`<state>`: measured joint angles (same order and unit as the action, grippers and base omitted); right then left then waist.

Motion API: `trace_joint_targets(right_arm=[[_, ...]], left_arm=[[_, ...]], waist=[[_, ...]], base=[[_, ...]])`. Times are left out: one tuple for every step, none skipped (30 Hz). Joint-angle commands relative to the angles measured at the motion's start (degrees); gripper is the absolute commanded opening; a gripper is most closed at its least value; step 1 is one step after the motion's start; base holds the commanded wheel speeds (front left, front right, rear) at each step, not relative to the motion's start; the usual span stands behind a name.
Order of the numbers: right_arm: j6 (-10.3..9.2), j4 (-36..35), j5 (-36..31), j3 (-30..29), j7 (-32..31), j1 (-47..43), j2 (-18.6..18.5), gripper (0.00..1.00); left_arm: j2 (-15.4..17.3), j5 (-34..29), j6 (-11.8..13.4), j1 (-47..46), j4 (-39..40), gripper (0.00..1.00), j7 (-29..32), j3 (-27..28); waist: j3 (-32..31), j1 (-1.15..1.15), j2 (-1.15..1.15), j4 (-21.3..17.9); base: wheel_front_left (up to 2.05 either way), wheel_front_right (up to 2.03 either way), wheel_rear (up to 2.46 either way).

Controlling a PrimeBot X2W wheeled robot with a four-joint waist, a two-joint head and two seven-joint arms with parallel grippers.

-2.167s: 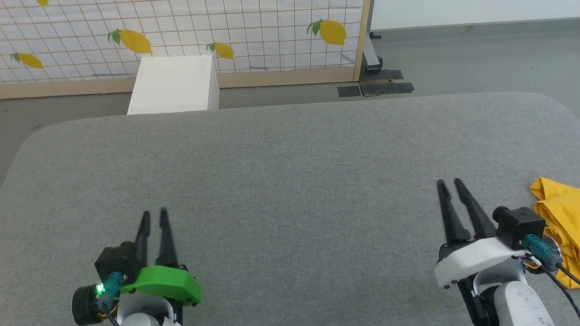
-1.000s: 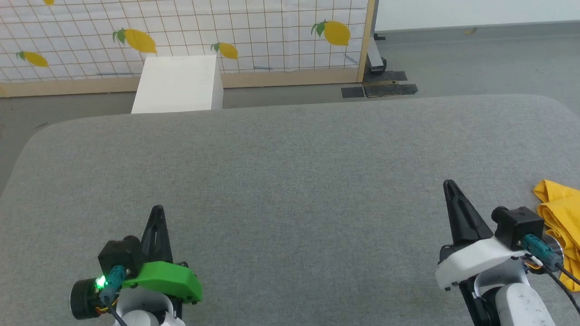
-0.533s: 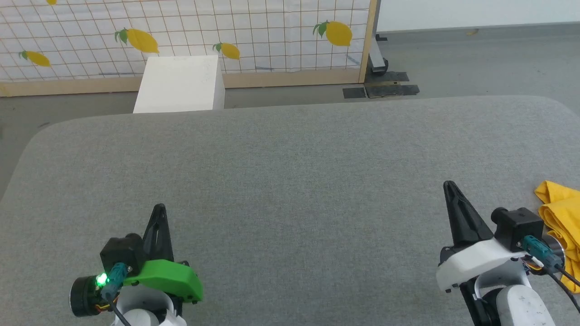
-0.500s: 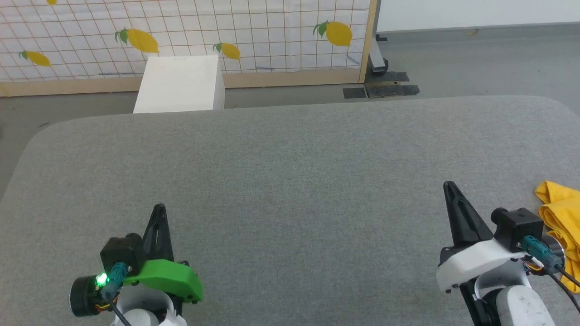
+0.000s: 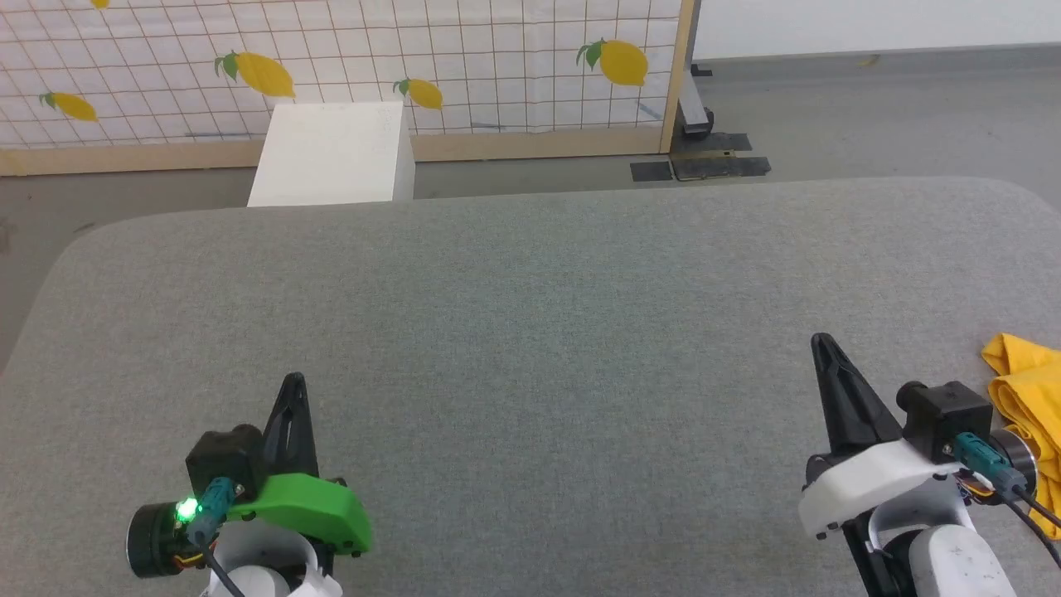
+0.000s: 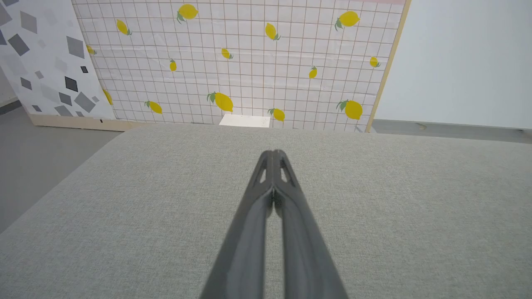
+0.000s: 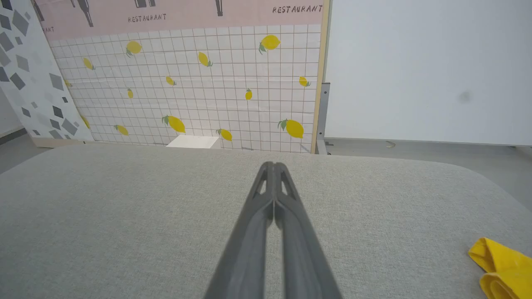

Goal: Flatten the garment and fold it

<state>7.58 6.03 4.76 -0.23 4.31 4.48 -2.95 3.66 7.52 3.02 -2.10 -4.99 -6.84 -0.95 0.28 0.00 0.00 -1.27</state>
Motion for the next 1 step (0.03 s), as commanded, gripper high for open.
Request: trace_joint_targets(right_arm=[[-0.04, -0.5, -0.7, 0.1, -0.3, -1.1, 0.0, 0.00]], left_arm=[[-0.2, -1.2, -0.4, 0.9, 0.4, 0.00, 0.3, 0.1]], waist=[[0.0, 0.00, 0.00, 0.0]], base=[[0.00, 0.00, 0.00]])
